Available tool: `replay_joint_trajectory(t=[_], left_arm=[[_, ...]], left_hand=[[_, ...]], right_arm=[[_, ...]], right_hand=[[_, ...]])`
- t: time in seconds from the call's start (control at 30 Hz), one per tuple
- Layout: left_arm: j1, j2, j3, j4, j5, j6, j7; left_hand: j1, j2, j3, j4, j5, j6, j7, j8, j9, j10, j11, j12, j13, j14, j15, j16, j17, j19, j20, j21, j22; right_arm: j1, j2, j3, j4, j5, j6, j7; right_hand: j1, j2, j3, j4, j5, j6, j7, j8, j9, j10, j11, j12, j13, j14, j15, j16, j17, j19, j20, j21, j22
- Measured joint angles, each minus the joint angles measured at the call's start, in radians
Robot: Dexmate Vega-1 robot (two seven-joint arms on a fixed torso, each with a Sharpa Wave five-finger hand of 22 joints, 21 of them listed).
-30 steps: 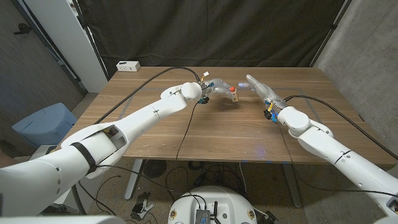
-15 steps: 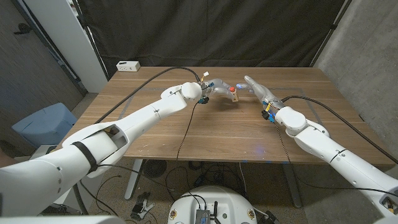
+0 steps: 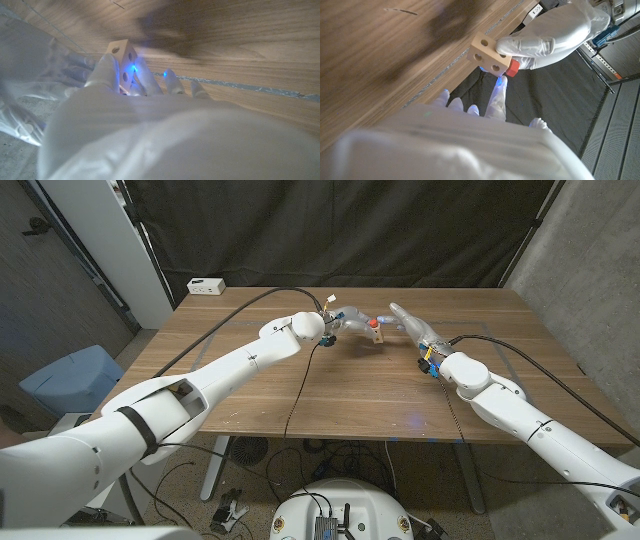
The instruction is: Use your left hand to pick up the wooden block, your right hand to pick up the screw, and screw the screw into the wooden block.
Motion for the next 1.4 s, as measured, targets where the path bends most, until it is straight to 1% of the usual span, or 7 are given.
replay_joint_trajectory(t=[0.2, 0.27, 1.0, 1.2, 1.4], left_arm=[[-0.001, -0.001, 0.001, 0.002, -0.001, 0.0, -0.001], [-0.001, -0.002, 0.001, 0.003, -0.001, -0.001, -0.001], [0.0, -0.005, 0.001, 0.01, -0.012, -0.001, -0.004], [0.0, -0.005, 0.001, 0.013, -0.014, -0.001, -0.004], [0.0, -0.007, 0.001, 0.016, -0.016, -0.001, -0.006]], left_hand=[[0.0, 0.0, 0.002, 0.002, 0.0, -0.002, 0.002, 0.001, 0.0, -0.001, 0.001, 0.0, 0.005, 0.0, 0.0, 0.0, 0.0, 0.0, 0.0, 0.0, 0.0], [0.0, 0.0, 0.002, 0.002, 0.0, -0.001, 0.001, 0.001, 0.0, -0.001, 0.001, 0.0, 0.005, 0.0, 0.0, 0.0, 0.0, 0.0, 0.0, 0.0, 0.0], [0.0, 0.0, 0.002, 0.002, 0.0, 0.002, 0.001, -0.002, 0.0, -0.001, 0.001, 0.0, 0.009, 0.0, 0.0, 0.0, 0.0, 0.0, 0.0, 0.0, 0.0], [0.0, 0.0, 0.001, 0.001, 0.001, 0.002, 0.001, -0.002, -0.001, -0.001, 0.001, -0.008, 0.012, 0.0, 0.0, 0.0, 0.0, 0.0, 0.0, 0.0, 0.0], [0.0, 0.0, 0.001, 0.001, 0.001, 0.002, 0.001, -0.002, -0.001, -0.001, 0.001, -0.008, 0.013, 0.0, 0.0, 0.0, 0.0, 0.0, 0.0, 0.0, 0.0]], right_arm=[[-0.003, -0.001, -0.001, -0.008, 0.0, 0.0, 0.0], [-0.005, -0.003, -0.001, -0.012, 0.0, 0.0, 0.001], [-0.031, -0.022, 0.006, -0.055, 0.0, -0.017, -0.007], [-0.038, -0.028, 0.01, -0.067, 0.0, -0.023, -0.012], [-0.046, -0.033, 0.014, -0.077, 0.0, -0.028, -0.015]], right_hand=[[0.0, 0.0, 0.0, 0.0, 0.0, 0.001, 0.001, 0.0, 0.0, 0.0, 0.0, 0.0, 0.0, 0.0, 0.0, 0.0, 0.0, 0.0, 0.0, 0.0, 0.0], [0.0, 0.0, 0.0, 0.0, 0.0, 0.006, 0.006, 0.0, 0.0, 0.0, 0.0, 0.0, 0.0, 0.0, 0.0, 0.0, 0.0, 0.0, 0.0, 0.0, 0.0], [0.0, 0.0, -0.003, 0.003, 0.0, 0.005, 0.005, -0.001, 0.0, 0.0, 0.0, 0.0, 0.0, 0.0, 0.0, 0.0, 0.0, 0.0, 0.0, 0.0, 0.0], [0.008, 0.002, -0.003, 0.003, 0.0, 0.005, 0.005, -0.001, 0.0, 0.0, 0.0, 0.0, 0.0, 0.0, 0.0, 0.0, 0.0, 0.0, 0.0, 0.0, 0.0], [0.008, 0.002, -0.003, 0.003, 0.0, 0.009, 0.002, -0.001, 0.0, 0.0, 0.0, 0.0, 0.0, 0.0, 0.0, 0.0, 0.0, 0.0, 0.0, 0.0, 0.0]])
